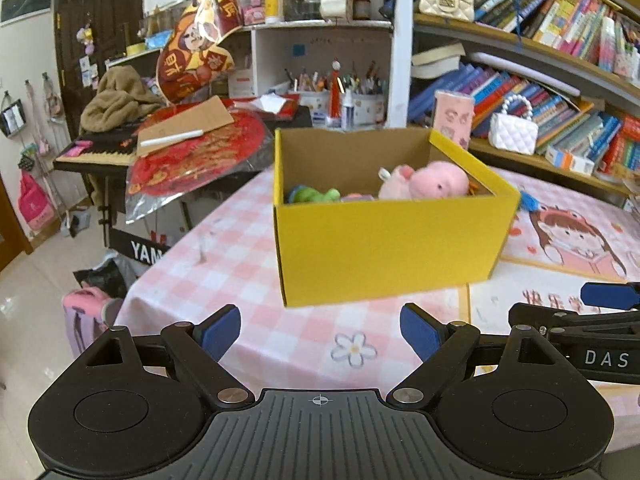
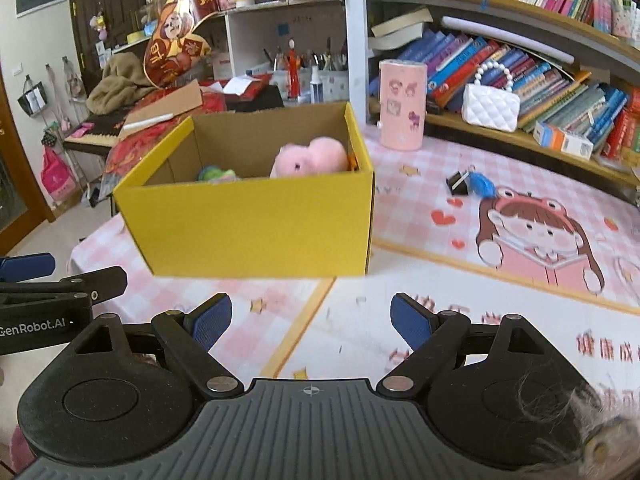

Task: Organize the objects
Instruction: 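Move both open tools back toward the binder clip and blue eraser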

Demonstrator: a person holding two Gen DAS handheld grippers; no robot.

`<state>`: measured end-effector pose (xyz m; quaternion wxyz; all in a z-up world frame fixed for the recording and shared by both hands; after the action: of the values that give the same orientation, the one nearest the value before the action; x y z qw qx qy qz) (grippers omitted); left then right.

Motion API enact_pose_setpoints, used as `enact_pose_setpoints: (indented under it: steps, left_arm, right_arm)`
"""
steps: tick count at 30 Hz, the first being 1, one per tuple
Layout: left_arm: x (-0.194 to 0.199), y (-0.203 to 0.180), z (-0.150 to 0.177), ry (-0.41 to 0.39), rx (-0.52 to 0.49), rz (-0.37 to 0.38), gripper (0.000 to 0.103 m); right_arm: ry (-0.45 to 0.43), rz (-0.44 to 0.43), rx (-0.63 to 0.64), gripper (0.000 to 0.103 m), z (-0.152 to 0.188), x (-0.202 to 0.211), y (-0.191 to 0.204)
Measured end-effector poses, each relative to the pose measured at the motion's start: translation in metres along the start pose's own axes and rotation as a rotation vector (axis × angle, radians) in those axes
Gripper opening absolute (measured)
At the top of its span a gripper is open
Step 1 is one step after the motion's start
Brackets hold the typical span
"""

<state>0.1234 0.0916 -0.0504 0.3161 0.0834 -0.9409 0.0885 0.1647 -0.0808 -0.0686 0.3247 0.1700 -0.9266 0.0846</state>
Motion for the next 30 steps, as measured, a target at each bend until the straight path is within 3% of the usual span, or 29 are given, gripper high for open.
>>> enact_pose_setpoints:
  steps: [11,30]
  left_arm:
    - [0.010,-0.019,0.027,0.054,-0.064,0.078,0.094]
    - [0.002,-0.101,0.040,0.070,-0.261,0.234,0.095]
  right_arm:
    - [0.027,0.073,-0.062,0.086,0.032,0.025,-0.008]
    - [0.097,0.270,-0.235,0.086,0.079,0.058,-0.070]
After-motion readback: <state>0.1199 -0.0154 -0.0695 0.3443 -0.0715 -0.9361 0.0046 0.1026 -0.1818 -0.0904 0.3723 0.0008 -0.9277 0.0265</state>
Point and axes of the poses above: each gripper's, at about its wrist camera, not at the fingertips, and x roughly against the way its jaws point, y to its left, z to its underside, the point moved 8 cm from there along -x, roughly the way its jaws point, and after that the axes turned 9 degrees about x, right-handed, at the moved point
